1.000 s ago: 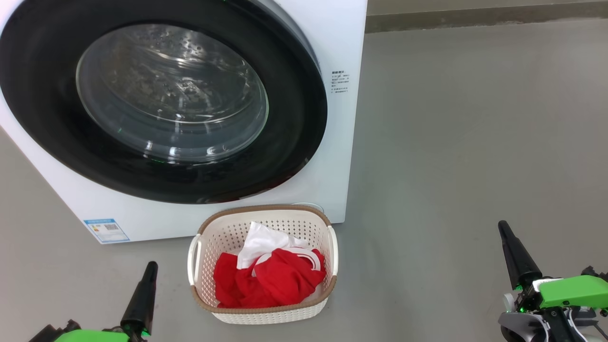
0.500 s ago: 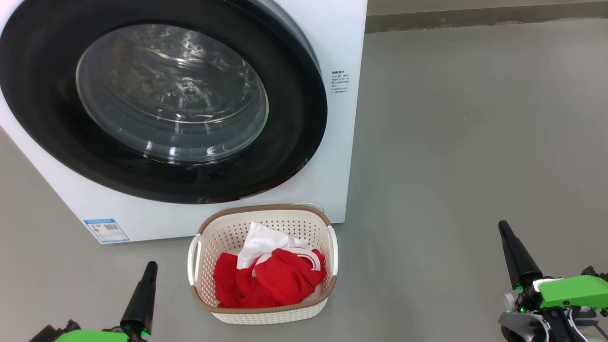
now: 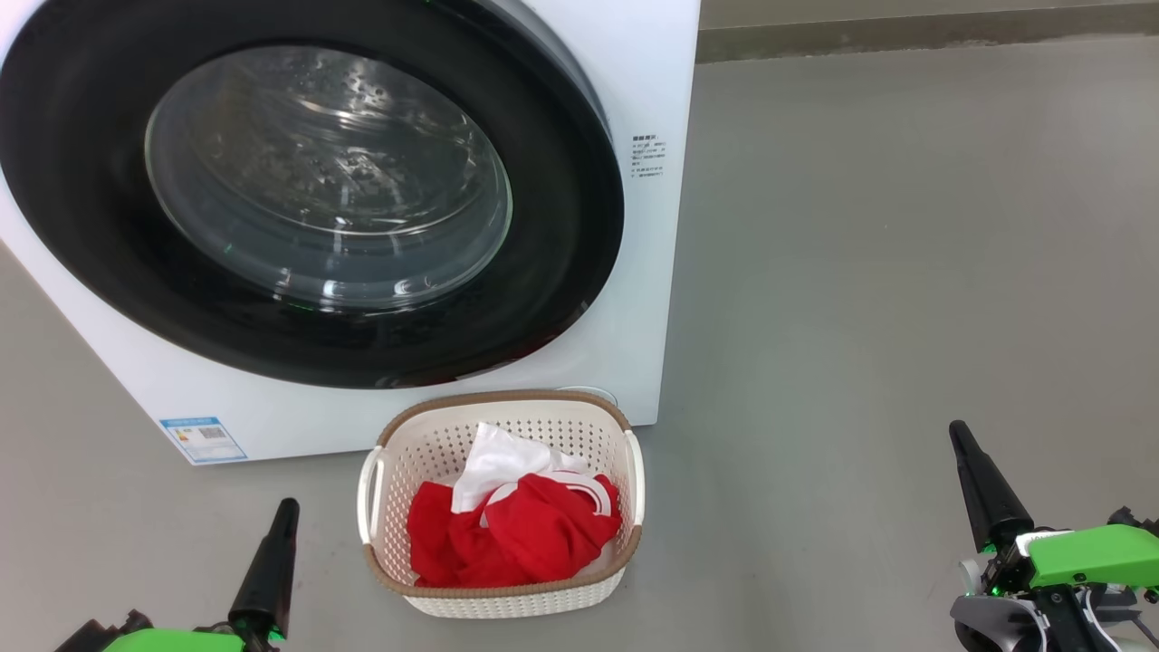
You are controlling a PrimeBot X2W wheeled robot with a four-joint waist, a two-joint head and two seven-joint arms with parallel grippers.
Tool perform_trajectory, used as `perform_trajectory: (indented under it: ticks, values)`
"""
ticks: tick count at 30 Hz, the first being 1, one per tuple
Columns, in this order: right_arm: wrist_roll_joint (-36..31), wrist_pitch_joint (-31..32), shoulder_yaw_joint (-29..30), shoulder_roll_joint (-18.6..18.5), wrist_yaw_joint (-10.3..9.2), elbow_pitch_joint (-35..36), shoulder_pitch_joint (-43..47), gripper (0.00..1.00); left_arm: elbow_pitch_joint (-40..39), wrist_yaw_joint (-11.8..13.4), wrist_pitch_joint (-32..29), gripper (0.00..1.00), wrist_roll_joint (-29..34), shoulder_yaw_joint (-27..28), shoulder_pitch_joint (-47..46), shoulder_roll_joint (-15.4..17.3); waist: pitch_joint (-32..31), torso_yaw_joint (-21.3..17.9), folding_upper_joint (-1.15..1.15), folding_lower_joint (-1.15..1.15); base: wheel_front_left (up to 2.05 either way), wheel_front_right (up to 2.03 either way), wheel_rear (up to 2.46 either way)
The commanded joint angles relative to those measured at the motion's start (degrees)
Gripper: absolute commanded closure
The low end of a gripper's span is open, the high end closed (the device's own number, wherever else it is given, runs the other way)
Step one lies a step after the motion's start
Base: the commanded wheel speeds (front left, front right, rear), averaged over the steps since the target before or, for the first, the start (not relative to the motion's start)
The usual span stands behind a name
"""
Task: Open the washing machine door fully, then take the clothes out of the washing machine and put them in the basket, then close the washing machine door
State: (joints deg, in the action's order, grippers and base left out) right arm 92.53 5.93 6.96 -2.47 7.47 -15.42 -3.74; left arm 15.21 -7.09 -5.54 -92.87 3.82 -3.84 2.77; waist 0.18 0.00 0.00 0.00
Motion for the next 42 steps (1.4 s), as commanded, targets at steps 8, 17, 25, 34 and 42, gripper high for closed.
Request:
perform_trajectory:
  ticks: [8,17,25,34,42]
  values:
    - [-0.1,0.3,-0.8,-0.7,0.02,1.4,-2.4,1.00,-1.2,-0.4,-0.5,1.00,0.3,2.2,-2.3,0.5,0.0,0.0,0.00,0.00,0.00,0.00,0.00]
    - [-0.1,0.3,-0.7,-0.7,0.02,1.4,-2.4,1.00,-1.2,-0.4,-0.6,1.00,0.3,2.2,-2.3,0.5,0.0,0.0,0.00,0.00,0.00,0.00,0.00]
    - [-0.1,0.3,-0.7,-0.6,0.02,1.4,-2.4,1.00,-1.2,-0.4,-0.6,1.00,0.4,2.3,-2.3,0.4,0.0,0.0,0.00,0.00,0.00,0.00,0.00]
    - [-0.2,0.4,-0.7,-0.6,0.02,1.4,-2.4,1.00,-1.2,-0.4,-0.7,1.00,0.4,2.3,-2.3,0.4,0.0,0.0,0.00,0.00,0.00,0.00,0.00]
    - [-0.2,0.4,-0.6,-0.6,0.02,1.4,-2.4,1.00,-1.2,-0.4,-0.7,1.00,0.5,2.4,-2.3,0.4,0.0,0.0,0.00,0.00,0.00,0.00,0.00]
